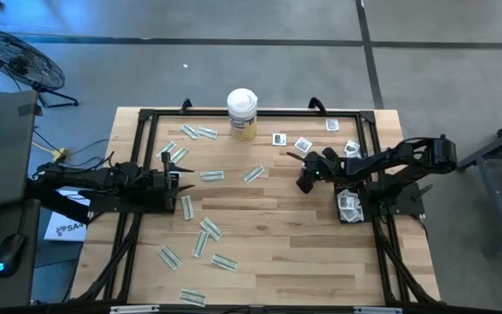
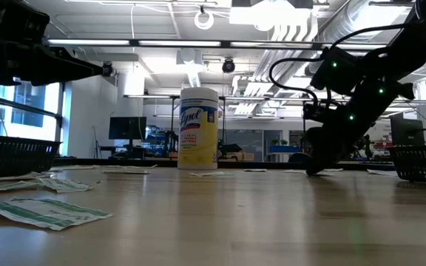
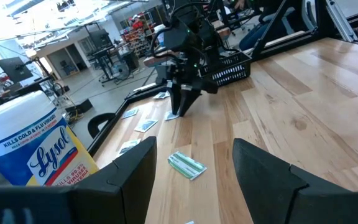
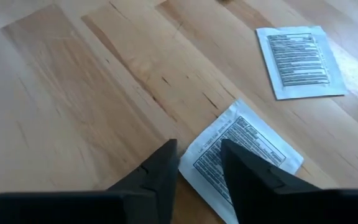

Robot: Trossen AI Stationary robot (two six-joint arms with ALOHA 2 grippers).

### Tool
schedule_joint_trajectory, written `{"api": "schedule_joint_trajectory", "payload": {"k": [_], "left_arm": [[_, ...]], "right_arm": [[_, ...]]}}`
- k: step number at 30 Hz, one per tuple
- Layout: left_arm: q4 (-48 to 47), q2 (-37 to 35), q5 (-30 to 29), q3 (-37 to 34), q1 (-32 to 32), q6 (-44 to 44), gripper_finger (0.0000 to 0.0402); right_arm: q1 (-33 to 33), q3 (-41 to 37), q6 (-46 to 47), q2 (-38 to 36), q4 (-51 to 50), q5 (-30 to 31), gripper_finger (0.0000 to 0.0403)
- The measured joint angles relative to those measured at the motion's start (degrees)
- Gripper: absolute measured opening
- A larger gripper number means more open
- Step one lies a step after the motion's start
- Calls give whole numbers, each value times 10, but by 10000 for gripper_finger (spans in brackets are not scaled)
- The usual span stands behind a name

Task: Pick & Place First Aid Supplies
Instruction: Put the towelette pack into the right black basket

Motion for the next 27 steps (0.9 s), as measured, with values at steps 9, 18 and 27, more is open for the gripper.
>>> {"api": "schedule_joint_trajectory", "payload": {"k": [9,18,27], "left_arm": [[0,0,0,0,0,0,206],[0,0,0,0,0,0,206],[0,0,0,0,0,0,206]], "right_arm": [[-1,0,2,0,0,3,38],[-2,0,20,-6,0,-9,4],[29,12,55,-108,-85,-23,1]]}}
